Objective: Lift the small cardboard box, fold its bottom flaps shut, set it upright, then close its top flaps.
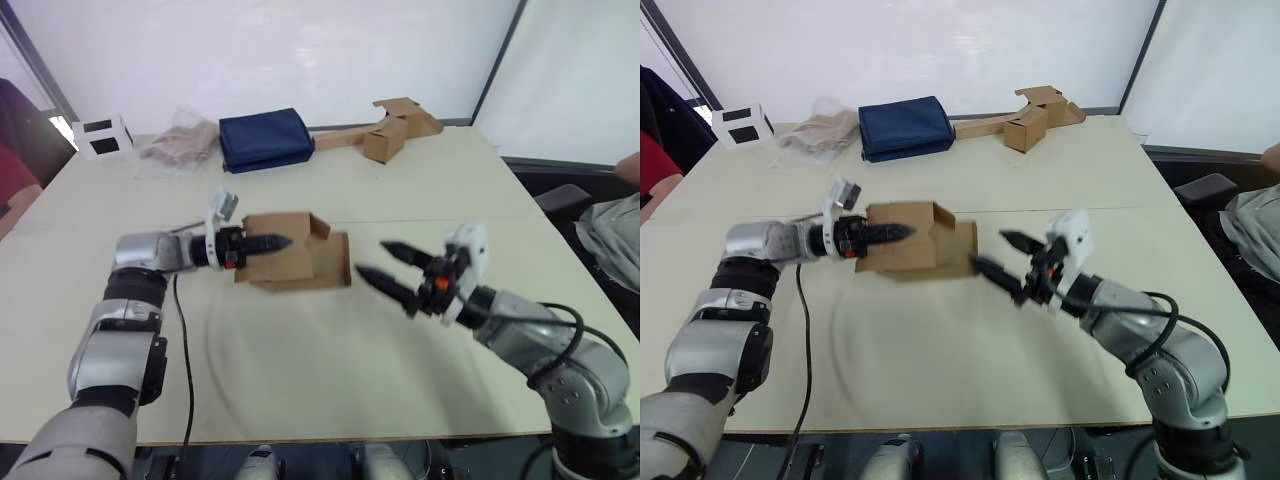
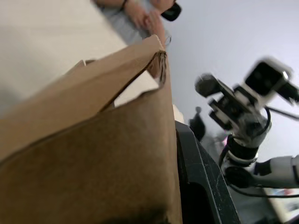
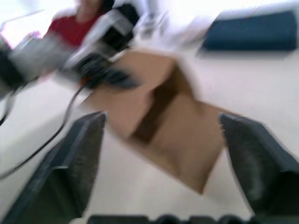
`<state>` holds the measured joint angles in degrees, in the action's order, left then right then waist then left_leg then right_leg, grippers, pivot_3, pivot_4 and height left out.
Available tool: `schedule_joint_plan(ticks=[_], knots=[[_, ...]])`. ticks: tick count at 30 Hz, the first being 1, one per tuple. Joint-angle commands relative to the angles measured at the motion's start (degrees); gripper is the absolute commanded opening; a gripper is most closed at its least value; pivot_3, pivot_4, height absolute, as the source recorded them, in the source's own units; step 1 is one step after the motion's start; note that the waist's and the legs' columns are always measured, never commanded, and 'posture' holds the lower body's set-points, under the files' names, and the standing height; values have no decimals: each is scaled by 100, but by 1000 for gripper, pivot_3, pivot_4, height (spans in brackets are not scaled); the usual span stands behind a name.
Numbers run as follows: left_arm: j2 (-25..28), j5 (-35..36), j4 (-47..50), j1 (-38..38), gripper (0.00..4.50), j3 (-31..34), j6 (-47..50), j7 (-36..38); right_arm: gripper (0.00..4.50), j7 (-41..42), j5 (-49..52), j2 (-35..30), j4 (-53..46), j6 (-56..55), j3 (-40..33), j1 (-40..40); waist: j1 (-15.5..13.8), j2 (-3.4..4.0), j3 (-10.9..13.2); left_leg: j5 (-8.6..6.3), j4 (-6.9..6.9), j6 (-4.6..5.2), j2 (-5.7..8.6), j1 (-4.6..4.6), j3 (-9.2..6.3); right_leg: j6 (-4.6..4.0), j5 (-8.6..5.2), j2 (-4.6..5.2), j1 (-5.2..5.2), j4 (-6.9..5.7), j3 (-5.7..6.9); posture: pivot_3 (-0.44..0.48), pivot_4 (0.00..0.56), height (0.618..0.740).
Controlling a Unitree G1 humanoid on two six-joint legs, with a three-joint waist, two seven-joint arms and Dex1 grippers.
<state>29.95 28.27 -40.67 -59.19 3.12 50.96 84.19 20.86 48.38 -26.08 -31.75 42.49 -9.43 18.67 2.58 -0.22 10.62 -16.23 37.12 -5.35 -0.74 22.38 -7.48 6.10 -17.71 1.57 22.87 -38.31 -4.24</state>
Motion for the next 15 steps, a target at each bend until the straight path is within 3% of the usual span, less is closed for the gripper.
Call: schedule_joint_plan(ticks=[1, 3, 7, 10, 15], knots=[[178, 190, 999, -287, 0, 219, -307, -120, 2348, -520, 76, 589, 334, -443, -219, 683, 8, 0, 0, 0, -1, -1, 0, 0, 0, 0, 0, 1, -1, 1, 0, 0, 150, 740], [206, 228, 1420, -383, 0, 234, -462, -196, 1547, -1024, 690, 1186, 785, -408, -453, 1220, 40, 1, 0, 16, -1, -29, 0, -1, 3, 0, 0, 1, 2, -3, -4, 0, 150, 740], [160, 398, 1694, -507, 0, 361, -516, -403, 77, -1148, 1091, 1614, 1196, -490, -625, 1783, 50, 3, -1, 21, -6, -37, 0, -1, 1, 0, 0, 1, 5, -8, -2, 0, 150, 740], [147, 472, 1831, -527, 0, 374, -578, -501, 20, -1669, 1502, 1905, 1638, -568, -915, 2207, 84, 4, -1, 20, -5, -36, 1, 2, 2, 0, 0, 3, 7, -7, -3, 0, 150, 740], [156, 651, 2066, -468, 0, 412, -543, -640, 20, -1586, 1464, 1797, 1631, -357, -635, 2269, 149, 5, 0, 18, -8, -31, 1, 3, 1, -1, 0, 1, 13, -13, -3, 0, 150, 740]])
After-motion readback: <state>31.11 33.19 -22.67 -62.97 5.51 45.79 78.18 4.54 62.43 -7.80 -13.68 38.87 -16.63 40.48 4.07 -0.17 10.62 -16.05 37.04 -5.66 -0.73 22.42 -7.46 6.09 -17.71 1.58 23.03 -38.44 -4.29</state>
